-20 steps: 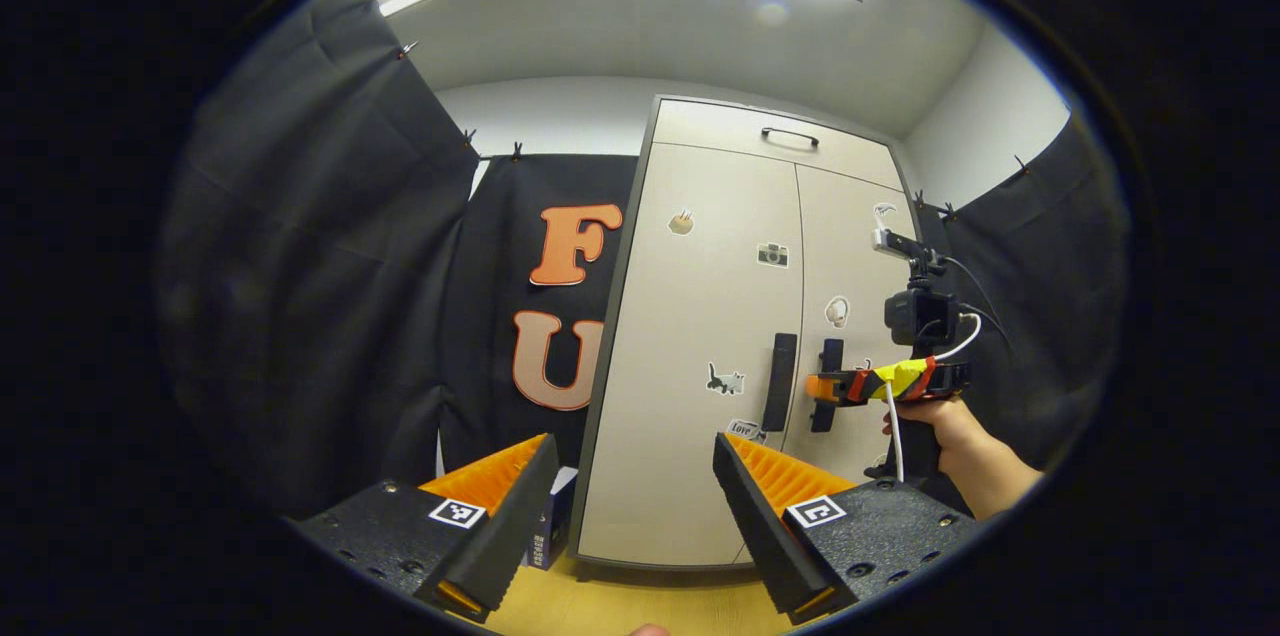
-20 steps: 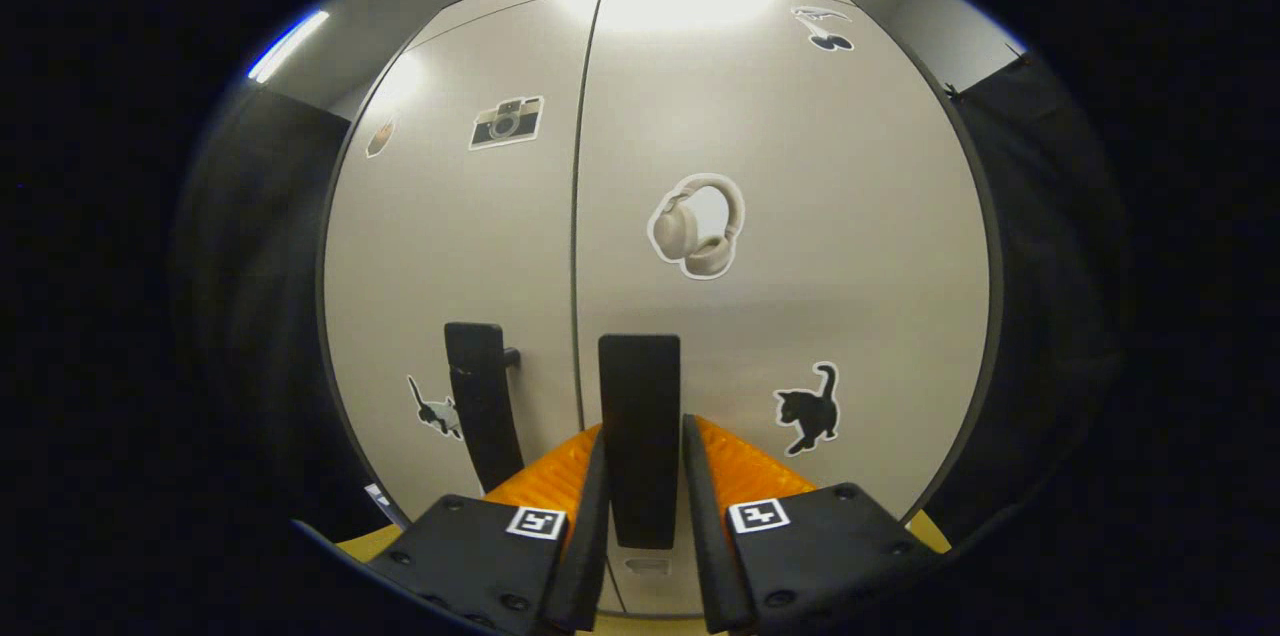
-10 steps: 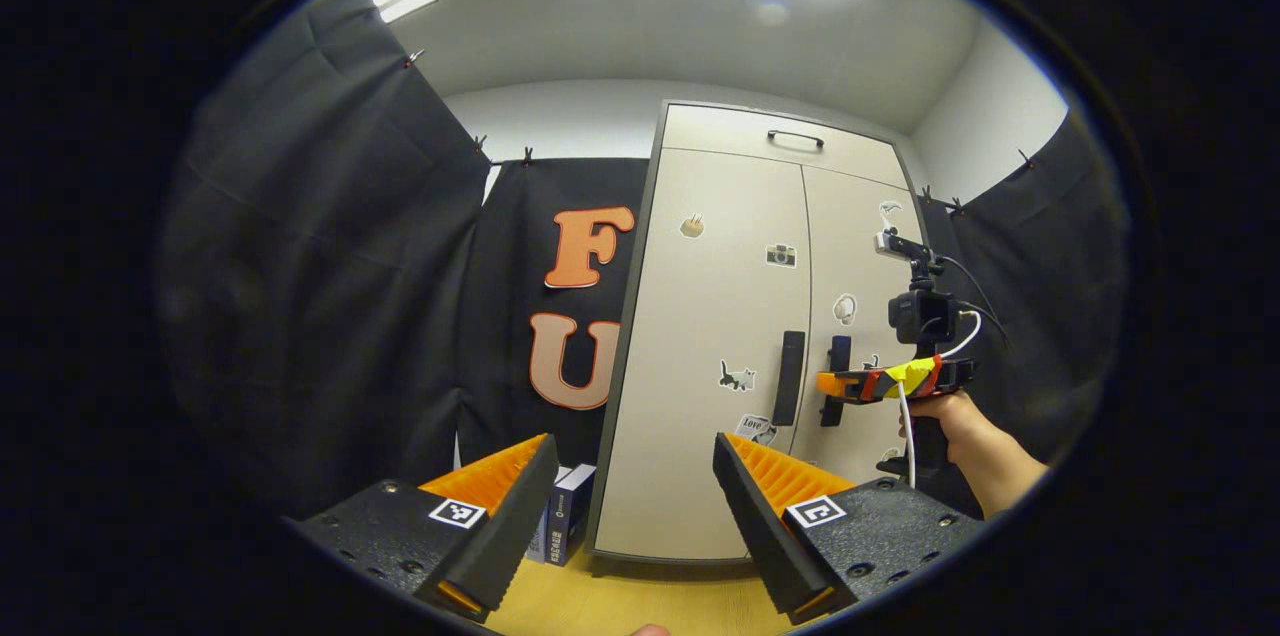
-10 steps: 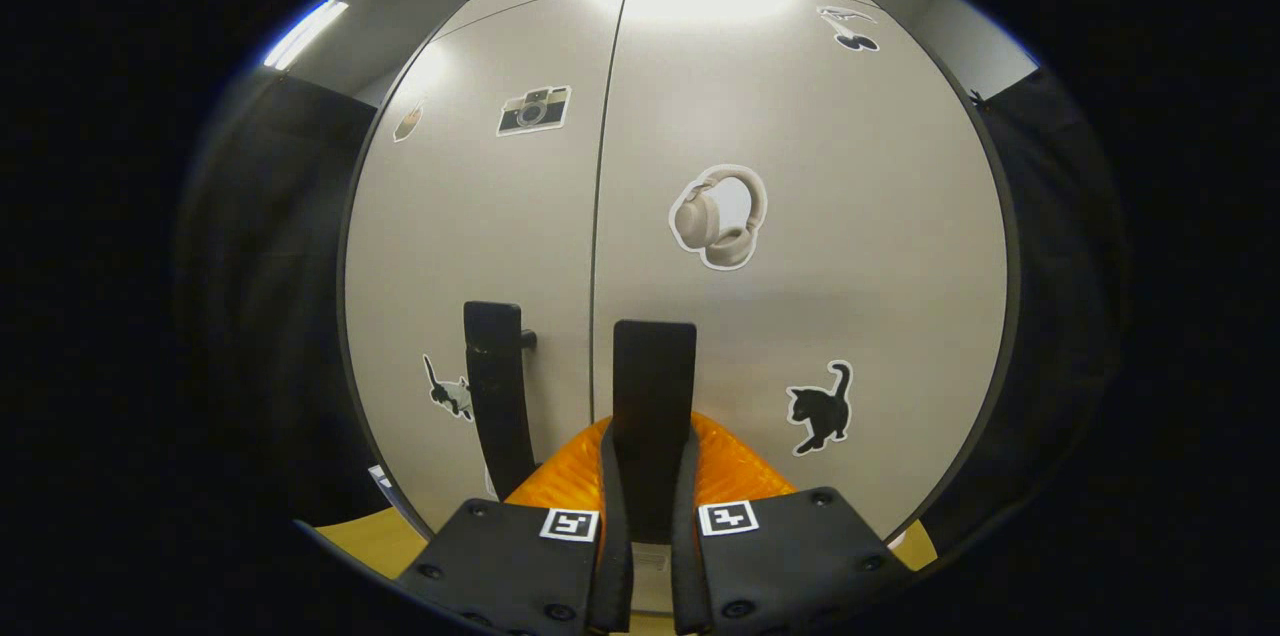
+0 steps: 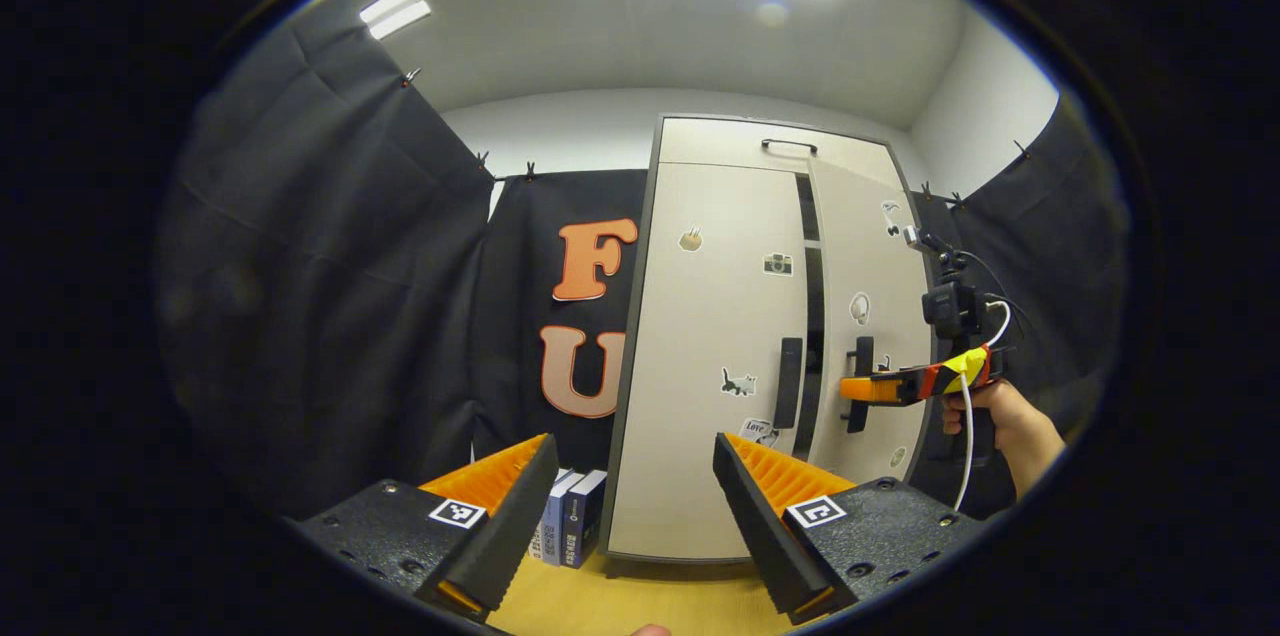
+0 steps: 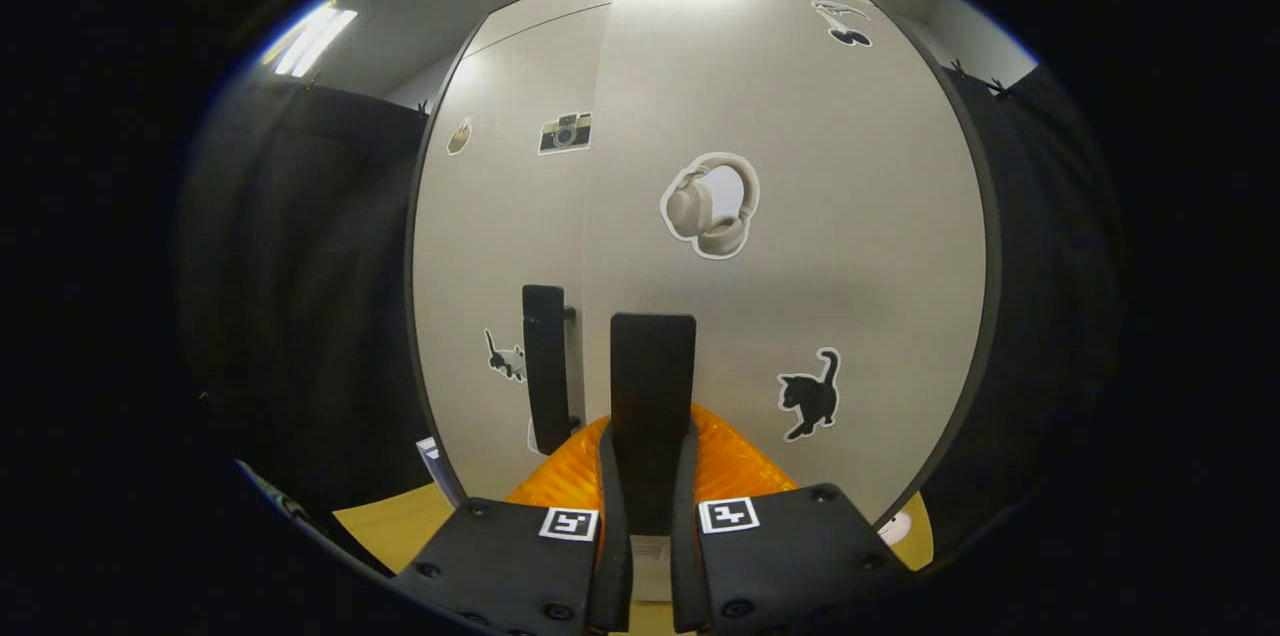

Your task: Open the right door of the double-door shoe cabinet with the right hand, and open the left door with the left hand.

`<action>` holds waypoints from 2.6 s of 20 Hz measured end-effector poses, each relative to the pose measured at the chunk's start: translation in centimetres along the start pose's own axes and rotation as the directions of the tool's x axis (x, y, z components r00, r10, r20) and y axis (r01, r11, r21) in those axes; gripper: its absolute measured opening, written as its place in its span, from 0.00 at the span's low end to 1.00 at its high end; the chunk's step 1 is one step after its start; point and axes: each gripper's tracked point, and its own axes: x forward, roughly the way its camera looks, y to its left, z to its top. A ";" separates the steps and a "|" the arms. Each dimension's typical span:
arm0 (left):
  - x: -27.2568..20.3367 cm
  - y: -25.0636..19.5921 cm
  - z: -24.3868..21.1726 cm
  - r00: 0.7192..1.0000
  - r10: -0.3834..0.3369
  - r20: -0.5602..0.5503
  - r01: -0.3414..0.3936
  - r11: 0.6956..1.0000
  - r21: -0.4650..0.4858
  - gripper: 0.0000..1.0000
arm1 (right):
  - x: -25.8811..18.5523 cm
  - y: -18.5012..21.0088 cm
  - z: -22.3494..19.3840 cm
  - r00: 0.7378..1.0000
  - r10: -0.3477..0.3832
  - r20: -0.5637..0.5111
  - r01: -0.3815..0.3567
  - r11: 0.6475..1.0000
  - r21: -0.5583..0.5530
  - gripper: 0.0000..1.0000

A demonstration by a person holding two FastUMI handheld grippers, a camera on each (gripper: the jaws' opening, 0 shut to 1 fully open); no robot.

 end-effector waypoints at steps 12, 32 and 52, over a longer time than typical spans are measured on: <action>-1.9 -1.5 -0.2 0.999 0.045 -0.006 -0.045 0.999 0.007 0.94 | -3.4 -0.8 -0.2 0.996 0.086 -0.003 -0.086 0.996 -0.026 0.24; -0.4 -4.2 -3.1 0.999 0.012 -0.039 -0.013 1.000 -0.014 0.92 | -7.4 -3.1 0.1 0.982 0.189 0.006 -0.189 0.982 0.016 0.23; 1.4 -7.8 -5.1 0.992 -0.110 -0.057 0.106 0.992 -0.065 0.94 | -9.0 -8.4 0.5 0.997 -0.026 0.076 0.020 0.997 0.077 0.21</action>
